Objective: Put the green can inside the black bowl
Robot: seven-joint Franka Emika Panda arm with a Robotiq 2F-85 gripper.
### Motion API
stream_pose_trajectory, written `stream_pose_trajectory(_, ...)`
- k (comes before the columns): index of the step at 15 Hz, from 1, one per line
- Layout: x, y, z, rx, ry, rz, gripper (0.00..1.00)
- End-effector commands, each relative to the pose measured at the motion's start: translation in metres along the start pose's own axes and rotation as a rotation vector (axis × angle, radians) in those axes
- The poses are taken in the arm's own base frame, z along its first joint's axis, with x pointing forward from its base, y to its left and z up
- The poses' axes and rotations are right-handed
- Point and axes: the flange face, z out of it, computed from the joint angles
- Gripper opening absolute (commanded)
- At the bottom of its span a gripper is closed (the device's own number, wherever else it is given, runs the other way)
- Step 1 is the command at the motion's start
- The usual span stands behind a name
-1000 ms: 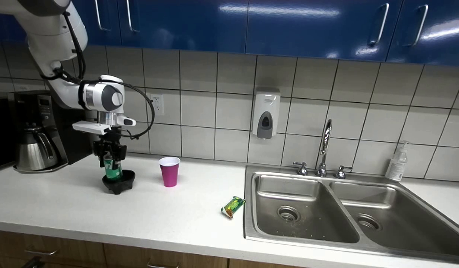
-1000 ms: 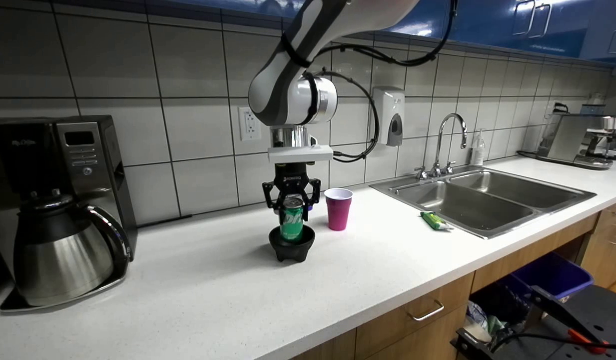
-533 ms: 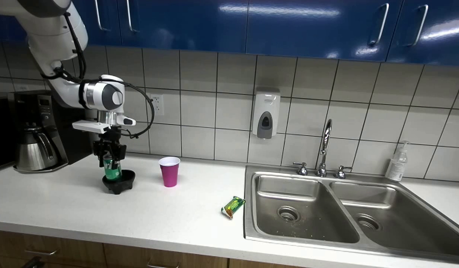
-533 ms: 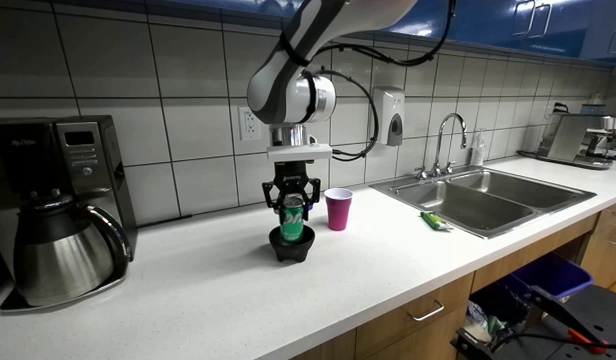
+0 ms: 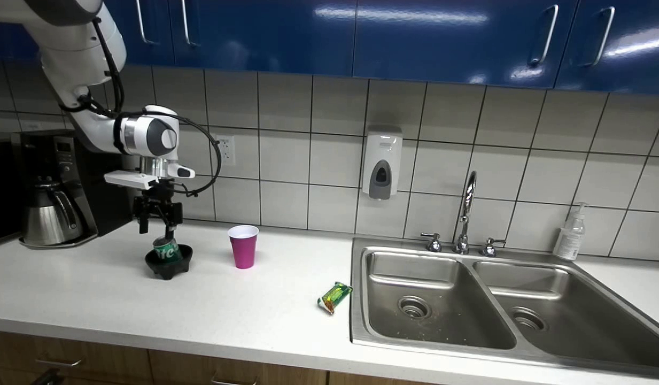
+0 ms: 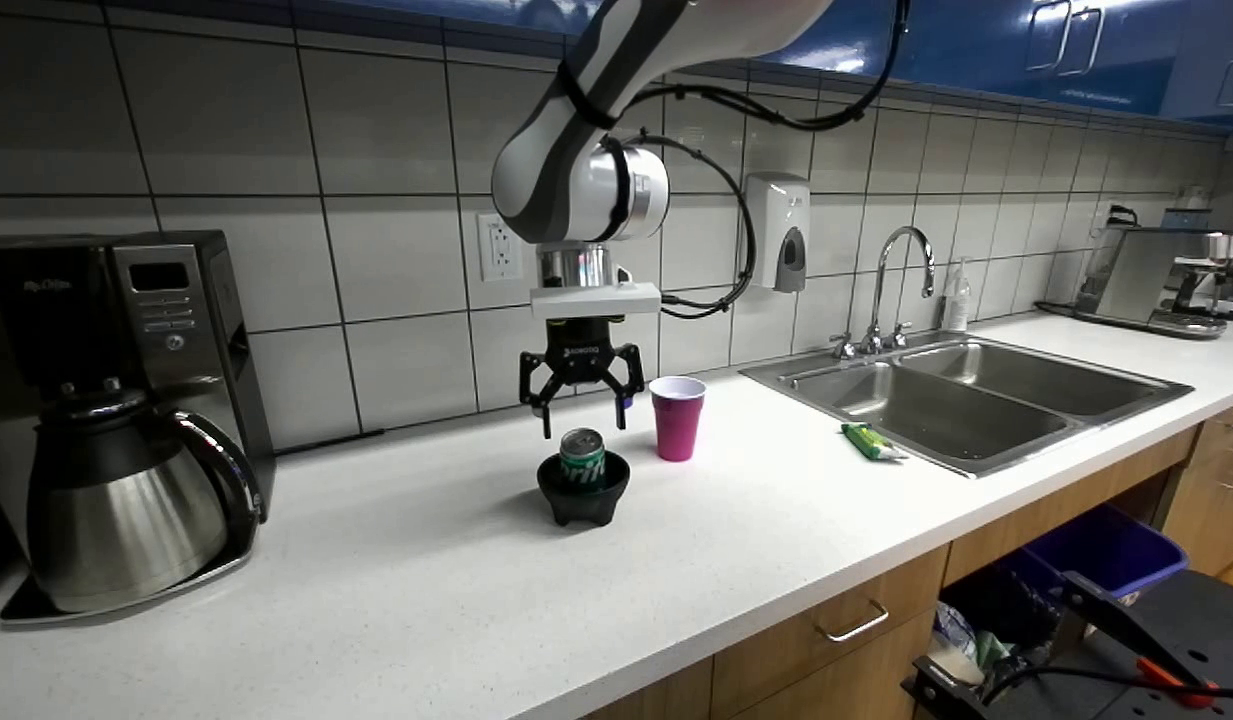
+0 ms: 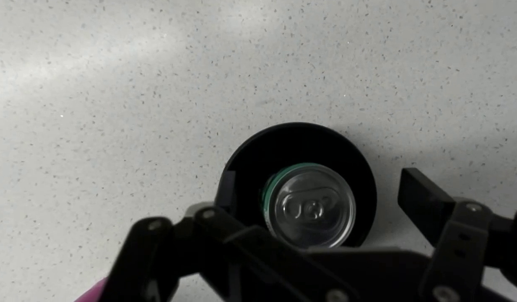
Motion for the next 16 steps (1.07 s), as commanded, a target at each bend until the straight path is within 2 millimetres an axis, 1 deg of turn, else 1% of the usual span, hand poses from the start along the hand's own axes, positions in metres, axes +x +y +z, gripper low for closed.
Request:
stream_pose_trajectory(1, 0.004, -0.004, -0.008, -0.020, -0.003, 0.019, 1.00)
stream_pose_trajectory(8, 0.006, -0.007, -0.010, 0.006, 0.013, -0.009, 1.00)
stream_pose_trajectory(9, -0.010, 0.001, -0.015, 0.010, 0.014, -0.017, 1.00)
stream_pose_trajectory(13, -0.026, 0.011, -0.020, 0.021, 0.023, -0.026, 1.00)
stream_pose_trajectory(16, -0.043, 0.022, -0.025, 0.028, 0.041, -0.031, 1.00)
